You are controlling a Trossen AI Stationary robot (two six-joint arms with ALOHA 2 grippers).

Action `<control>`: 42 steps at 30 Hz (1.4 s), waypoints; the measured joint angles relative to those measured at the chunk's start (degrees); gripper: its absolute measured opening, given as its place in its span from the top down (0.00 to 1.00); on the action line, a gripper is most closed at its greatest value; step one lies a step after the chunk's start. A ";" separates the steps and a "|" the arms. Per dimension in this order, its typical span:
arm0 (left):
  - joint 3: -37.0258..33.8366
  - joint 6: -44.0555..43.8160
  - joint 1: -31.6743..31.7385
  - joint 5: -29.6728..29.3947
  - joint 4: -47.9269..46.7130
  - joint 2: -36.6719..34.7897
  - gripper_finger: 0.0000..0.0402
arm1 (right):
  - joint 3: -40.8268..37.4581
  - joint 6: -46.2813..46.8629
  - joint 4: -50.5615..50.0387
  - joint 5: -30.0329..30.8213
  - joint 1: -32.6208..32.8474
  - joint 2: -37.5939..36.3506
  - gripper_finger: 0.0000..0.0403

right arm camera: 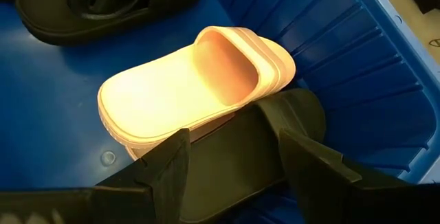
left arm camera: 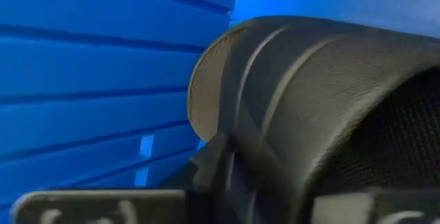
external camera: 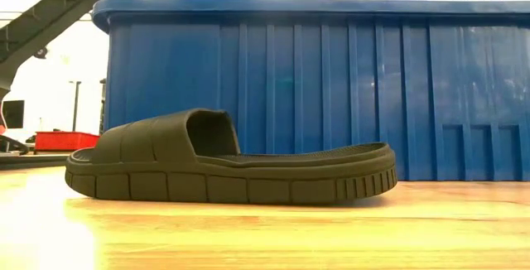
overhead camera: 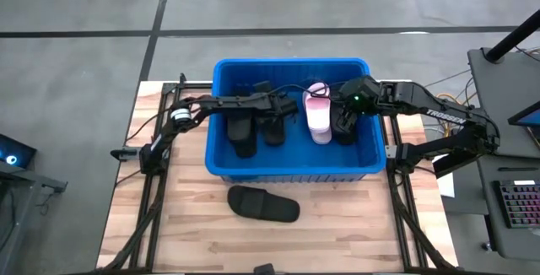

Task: Pick and place slides into bin
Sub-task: Put the black slide into the blue container

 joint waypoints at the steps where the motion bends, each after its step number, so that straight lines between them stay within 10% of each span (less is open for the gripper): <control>1: 0.00 1.12 0.12 0.73 0.52 -0.03 0.81 | 0.00 0.02 0.00 0.00 0.00 0.00 0.47; 19: 0.34 9.32 0.35 13.50 0.78 -5.11 0.15 | 0.00 -0.05 0.00 -0.02 0.02 0.00 0.47; 28: 0.49 5.83 -2.48 24.90 -1.28 -17.07 0.12 | 0.00 -0.04 0.00 -0.02 0.02 0.00 0.47; 35: 0.36 -19.32 -8.98 38.24 2.82 -30.19 0.12 | 0.00 -0.04 -0.01 -0.04 0.02 0.02 0.47; 42: -1.31 -30.60 -19.70 36.03 4.81 -35.10 0.12 | 0.00 -1.54 0.02 -0.02 0.02 0.26 0.47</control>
